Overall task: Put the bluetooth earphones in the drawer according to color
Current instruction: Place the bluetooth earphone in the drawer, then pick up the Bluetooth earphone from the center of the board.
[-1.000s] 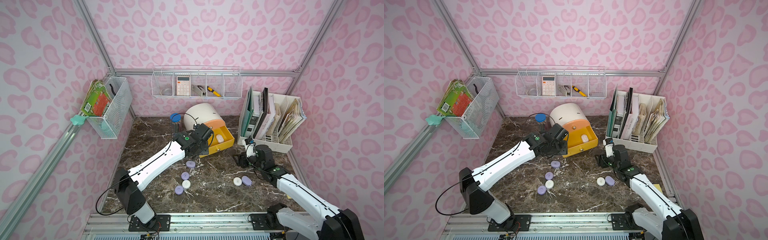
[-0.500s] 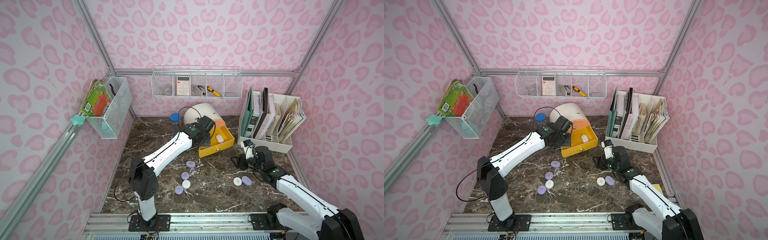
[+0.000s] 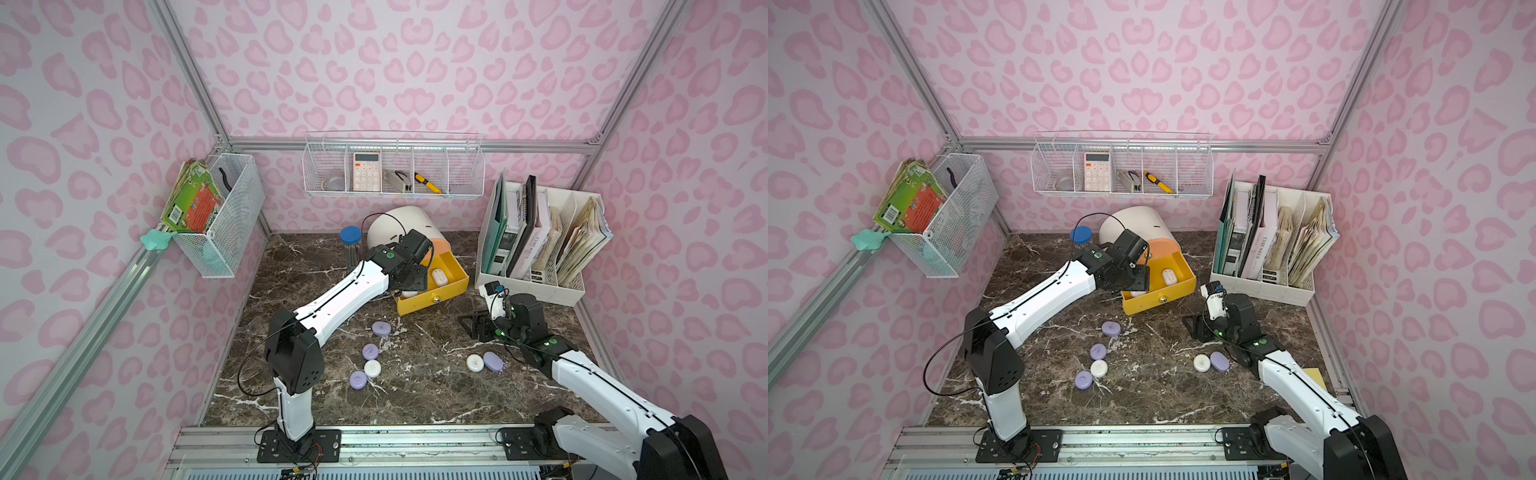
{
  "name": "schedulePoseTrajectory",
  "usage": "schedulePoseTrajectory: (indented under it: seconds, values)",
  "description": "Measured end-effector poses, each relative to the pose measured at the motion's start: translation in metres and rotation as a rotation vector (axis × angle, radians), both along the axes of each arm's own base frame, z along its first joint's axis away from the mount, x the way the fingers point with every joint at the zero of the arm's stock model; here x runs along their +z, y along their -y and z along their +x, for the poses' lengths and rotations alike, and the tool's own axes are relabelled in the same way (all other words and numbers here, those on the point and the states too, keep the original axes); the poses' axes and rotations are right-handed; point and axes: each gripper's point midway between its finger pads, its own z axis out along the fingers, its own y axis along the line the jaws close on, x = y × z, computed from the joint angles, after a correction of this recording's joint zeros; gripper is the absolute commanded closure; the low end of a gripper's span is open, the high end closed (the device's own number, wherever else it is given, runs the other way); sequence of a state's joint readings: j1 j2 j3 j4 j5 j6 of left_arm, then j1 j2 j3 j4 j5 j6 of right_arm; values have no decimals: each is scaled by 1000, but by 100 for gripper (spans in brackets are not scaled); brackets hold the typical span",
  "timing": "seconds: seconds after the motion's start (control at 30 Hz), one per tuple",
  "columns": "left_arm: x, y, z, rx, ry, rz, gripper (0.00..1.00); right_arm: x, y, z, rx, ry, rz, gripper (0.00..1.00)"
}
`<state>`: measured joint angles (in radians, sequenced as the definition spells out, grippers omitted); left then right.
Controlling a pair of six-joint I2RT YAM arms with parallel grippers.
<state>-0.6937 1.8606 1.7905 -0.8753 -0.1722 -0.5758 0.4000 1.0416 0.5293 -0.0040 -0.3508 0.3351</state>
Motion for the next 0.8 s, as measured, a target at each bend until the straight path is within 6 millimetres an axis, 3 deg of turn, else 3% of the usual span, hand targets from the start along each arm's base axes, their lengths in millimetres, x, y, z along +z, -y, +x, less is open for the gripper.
schedulePoseTrajectory:
  seconds: [0.17,0.3,0.63,0.8]
  values:
    - [20,-3,-7,8,21,-42,15,-3,-2,-4,16,-4,5,30]
    - [25,-15,-23,8,20,-55,12,-1,-7,-9,47,20,8,30]
    - [14,-50,-66,51,37,-108,9,2,-40,-32,183,87,11,28]
    - [4,-72,-86,111,38,-120,9,-6,-57,-50,257,100,13,26]
